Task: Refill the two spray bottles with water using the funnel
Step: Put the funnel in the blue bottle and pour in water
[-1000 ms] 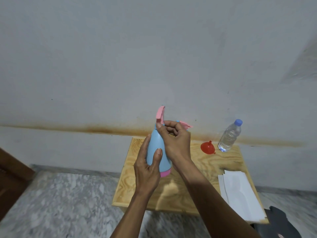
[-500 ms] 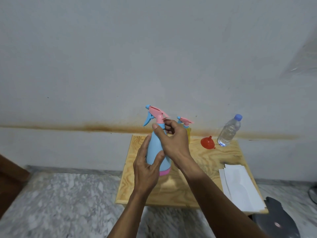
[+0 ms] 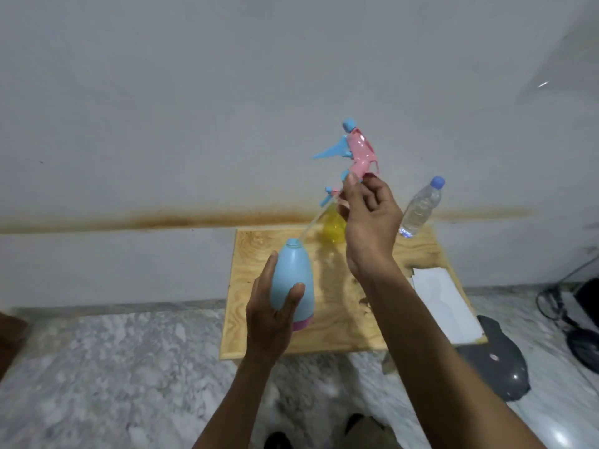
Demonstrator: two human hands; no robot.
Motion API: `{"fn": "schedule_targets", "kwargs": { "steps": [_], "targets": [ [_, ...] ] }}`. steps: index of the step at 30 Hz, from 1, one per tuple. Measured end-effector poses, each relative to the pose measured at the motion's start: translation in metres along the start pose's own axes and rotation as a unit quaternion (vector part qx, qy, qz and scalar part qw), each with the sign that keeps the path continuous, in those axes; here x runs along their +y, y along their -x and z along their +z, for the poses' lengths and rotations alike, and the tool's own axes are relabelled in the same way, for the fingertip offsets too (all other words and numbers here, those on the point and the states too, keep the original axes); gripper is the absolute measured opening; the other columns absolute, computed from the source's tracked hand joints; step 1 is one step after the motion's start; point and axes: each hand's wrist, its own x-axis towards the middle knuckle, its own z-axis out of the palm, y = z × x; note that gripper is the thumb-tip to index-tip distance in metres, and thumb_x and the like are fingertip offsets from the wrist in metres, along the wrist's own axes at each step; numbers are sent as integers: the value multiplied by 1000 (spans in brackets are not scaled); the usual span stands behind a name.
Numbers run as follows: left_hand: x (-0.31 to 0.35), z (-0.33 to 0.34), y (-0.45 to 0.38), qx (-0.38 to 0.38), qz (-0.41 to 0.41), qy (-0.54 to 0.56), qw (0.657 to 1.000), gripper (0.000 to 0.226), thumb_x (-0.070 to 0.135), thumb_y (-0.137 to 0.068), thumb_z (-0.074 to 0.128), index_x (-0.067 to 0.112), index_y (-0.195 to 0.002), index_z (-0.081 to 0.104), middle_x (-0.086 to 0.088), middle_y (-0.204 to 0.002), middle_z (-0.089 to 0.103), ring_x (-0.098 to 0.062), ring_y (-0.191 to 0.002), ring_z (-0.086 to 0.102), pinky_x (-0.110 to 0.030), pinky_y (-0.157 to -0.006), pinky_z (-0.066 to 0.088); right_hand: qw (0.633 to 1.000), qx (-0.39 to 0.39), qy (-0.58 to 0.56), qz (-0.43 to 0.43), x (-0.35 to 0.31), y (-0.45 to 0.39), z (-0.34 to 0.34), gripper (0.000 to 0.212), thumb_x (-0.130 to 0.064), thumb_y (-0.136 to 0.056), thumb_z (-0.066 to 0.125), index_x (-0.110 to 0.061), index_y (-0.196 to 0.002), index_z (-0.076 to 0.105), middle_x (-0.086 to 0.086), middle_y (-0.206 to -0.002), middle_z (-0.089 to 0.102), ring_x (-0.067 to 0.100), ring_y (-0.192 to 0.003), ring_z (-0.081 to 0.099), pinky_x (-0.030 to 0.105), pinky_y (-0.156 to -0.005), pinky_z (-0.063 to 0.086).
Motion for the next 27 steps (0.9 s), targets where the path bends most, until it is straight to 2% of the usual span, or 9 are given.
{"fn": "schedule_targets", "kwargs": {
  "steps": [3,6,10,12,15,18,19,23,27],
  "targets": [
    [-15,-4,4,-1,-31,-17,999,74,64,-79,65,60,-145,31,15,-140,51,-14,-124,57,-52,-91,56,997,76,-23,3,0,-15,-25,11,-19,-93,71,-14,-99,64,0,-75,66,11,-72,64,27,-69,54],
    [-26,-3,2,-6,-53,-32,998,76,65,-77,64,53,-146,33,22,-135,48,-9,-121,54,-52,-92,55,994,109,-4,21,21,-28,-56,16,-16,-93,70,-7,-104,63,4,-72,62,13,-66,58,27,-62,51],
    [-38,6,-5,-8,-68,-49,996,77,63,-78,65,46,-147,37,16,-131,47,-8,-116,54,-51,-90,55,987,101,107,64,72,-34,-94,7,-17,-91,72,-13,-93,66,0,-69,57,10,-60,55,30,-63,50],
    [-44,12,-10,-6,-74,-70,995,82,64,-78,64,36,-150,37,13,-131,48,-9,-117,53,-51,-91,54,974,86,185,96,103,-35,-107,17,-29,-89,75,-13,-94,71,0,-72,65,11,-59,60,33,-64,53],
    [-55,20,-16,-17,-110,-81,990,87,70,-75,65,40,-150,34,8,-130,49,-17,-120,55,-53,-93,53,946,60,287,143,141,-35,-122,30,-47,-87,72,-18,-97,76,-2,-78,74,9,-62,67,32,-63,56],
    [-64,30,-20,-22,-125,-78,989,88,69,-76,67,36,-151,35,3,-136,48,-17,-125,52,-52,-97,52,925,38,344,158,171,-36,-133,27,-41,-89,72,-16,-97,77,-3,-80,74,5,-70,65,15,-62,47],
    [-65,34,-21,-20,-123,-86,988,87,66,-76,67,32,-151,37,1,-137,48,-16,-125,51,-50,-99,51,919,25,357,165,181,-36,-136,26,-39,-90,71,-14,-97,77,-2,-82,73,7,-72,65,14,-62,45],
    [-74,49,-23,-16,-118,-101,988,79,54,-78,68,25,-147,42,5,-134,47,-11,-125,48,-41,-100,50,890,-17,412,197,219,-38,-147,23,-37,-91,70,-14,-92,76,1,-82,71,17,-78,65,33,-70,48],
    [-92,60,-22,-16,-141,-103,984,73,45,-82,72,23,-144,41,13,-132,41,-8,-121,48,-45,-98,52,859,-61,467,200,245,-37,-147,25,-35,-92,69,-11,-89,74,9,-84,73,29,-83,67,47,-78,53]
  ]
}}
